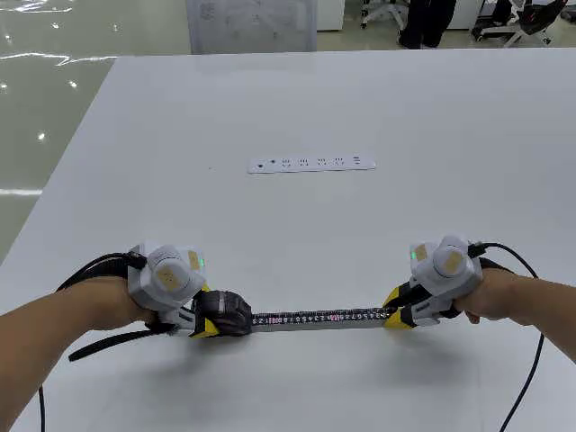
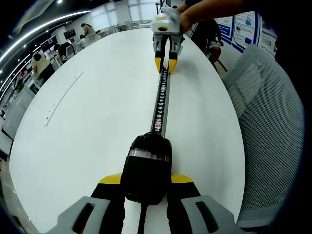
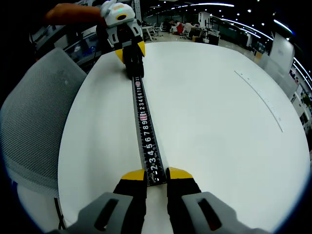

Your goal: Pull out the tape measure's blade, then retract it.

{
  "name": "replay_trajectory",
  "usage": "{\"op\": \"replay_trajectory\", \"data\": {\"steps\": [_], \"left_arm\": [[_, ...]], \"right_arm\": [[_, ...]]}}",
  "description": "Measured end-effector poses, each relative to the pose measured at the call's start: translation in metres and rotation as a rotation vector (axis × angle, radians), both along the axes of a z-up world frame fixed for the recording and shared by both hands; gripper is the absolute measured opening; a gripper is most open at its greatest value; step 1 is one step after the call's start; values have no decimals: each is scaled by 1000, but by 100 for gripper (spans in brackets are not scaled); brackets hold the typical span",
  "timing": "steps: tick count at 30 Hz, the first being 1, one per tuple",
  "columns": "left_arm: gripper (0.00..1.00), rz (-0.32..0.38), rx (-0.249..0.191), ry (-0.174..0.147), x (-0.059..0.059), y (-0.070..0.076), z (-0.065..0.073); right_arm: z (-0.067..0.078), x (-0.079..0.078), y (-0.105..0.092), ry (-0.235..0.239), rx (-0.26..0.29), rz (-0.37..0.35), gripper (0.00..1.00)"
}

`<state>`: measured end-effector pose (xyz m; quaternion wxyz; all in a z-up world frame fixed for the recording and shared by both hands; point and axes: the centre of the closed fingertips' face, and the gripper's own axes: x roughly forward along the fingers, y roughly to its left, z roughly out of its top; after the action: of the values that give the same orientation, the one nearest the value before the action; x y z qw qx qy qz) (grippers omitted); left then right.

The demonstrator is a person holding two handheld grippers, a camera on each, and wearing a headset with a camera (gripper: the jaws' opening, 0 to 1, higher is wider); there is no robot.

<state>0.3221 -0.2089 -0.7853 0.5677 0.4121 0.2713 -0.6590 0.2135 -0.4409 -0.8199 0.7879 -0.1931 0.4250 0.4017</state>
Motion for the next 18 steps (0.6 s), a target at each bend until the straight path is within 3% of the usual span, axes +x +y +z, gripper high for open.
{"op": "replay_trajectory", "data": {"steps": [18], "left_arm": [[29,0,-8,4,1,0,-2]], "right_arm": [[0,0,2,14,-13,6,14]]}}
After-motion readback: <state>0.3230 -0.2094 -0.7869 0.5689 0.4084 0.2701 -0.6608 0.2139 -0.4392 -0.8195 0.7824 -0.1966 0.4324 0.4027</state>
